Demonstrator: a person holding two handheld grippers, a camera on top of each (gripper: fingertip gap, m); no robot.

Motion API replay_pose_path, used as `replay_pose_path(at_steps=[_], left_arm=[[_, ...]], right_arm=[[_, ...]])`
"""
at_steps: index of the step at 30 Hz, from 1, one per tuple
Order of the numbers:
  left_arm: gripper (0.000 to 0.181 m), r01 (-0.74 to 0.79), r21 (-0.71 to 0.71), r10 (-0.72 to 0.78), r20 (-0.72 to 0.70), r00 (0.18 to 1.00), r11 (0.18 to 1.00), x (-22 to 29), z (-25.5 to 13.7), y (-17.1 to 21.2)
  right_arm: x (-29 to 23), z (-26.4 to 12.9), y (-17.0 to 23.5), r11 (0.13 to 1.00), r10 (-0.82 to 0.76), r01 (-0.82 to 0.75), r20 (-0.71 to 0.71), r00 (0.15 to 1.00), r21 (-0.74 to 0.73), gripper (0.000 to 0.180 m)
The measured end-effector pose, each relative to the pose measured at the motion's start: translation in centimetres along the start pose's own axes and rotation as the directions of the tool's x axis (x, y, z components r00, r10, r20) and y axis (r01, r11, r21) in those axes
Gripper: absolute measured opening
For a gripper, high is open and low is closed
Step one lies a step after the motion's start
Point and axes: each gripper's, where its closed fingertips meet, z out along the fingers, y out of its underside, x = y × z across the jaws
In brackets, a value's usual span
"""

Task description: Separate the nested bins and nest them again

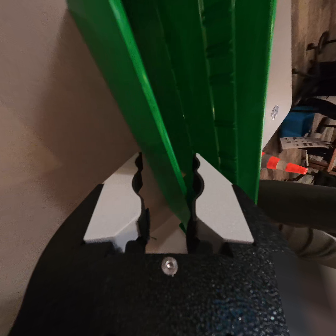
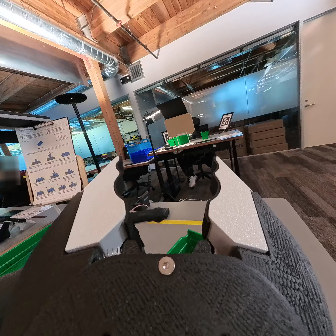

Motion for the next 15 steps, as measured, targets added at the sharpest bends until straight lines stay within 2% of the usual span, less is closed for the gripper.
replay_pose_path(at_steps=[5,7,9,10,15], left_arm=[[0.043,-0.066,-0.051,0.071,0.105,0.992,0.996,-0.1,0.7,0.5],[0.029,-0.089,-0.057,0.097,0.165,0.982,0.994,-0.7,0.5,0.4],[0.007,-0.131,-0.062,0.142,0.245,0.959,0.99,-1.6,0.0,0.2],[0.004,-0.159,-0.07,0.173,0.272,0.947,0.985,-1.9,-0.2,0.2],[0.005,-0.216,-0.122,0.242,0.287,0.927,0.969,-2.4,-1.6,0.9]], right_arm=[[-0.1,0.1,0.1,1.0,-0.004,0.004,0.002,1.0,-0.005,0.096],[-0.1,0.1,0.1,1.0,-0.003,0.003,0.004,1.0,-0.005,0.096],[-0.2,0.1,0.1,1.0,-0.002,0.002,0.005,1.0,-0.004,0.096],[-0.2,0.1,0.1,1.0,-0.001,0.001,0.006,1.0,-0.004,0.096],[-0.2,0.1,0.1,1.0,0.001,-0.001,0.01,1.0,-0.006,0.096]])
